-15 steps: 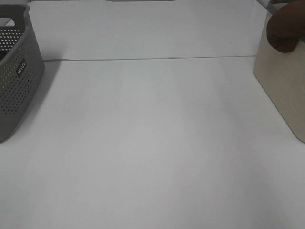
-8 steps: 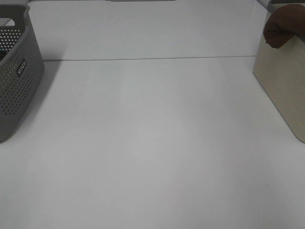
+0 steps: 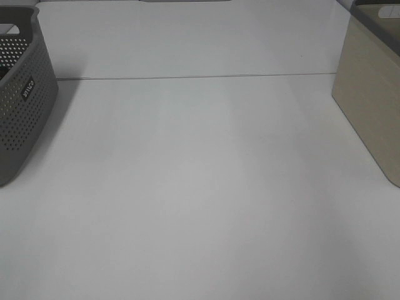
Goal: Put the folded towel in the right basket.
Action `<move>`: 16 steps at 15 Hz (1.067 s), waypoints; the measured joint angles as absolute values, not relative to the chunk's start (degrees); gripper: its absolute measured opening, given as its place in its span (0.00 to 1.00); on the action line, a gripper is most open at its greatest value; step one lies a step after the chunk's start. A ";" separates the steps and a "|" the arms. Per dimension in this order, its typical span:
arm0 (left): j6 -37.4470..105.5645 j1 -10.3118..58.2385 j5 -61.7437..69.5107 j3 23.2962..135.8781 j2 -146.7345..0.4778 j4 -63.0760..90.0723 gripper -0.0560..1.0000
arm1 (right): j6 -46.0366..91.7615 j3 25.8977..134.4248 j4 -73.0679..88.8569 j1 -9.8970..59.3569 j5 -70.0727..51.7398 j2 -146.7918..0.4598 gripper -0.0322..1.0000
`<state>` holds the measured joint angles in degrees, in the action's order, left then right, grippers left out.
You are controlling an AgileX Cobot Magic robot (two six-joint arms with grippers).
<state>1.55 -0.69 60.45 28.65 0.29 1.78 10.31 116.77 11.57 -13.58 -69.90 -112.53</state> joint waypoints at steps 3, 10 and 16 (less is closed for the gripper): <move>1.55 -0.69 60.45 28.65 0.29 1.78 0.97 | 9.00 116.77 11.52 -9.22 -69.90 -110.24 0.75; 1.55 -0.69 60.45 28.65 0.29 1.78 0.97 | 6.07 106.51 10.49 -1.20 -69.84 -96.14 0.75; 1.55 -0.69 60.45 28.65 0.29 1.78 0.97 | 6.02 75.92 7.51 -1.20 -69.84 -74.60 0.75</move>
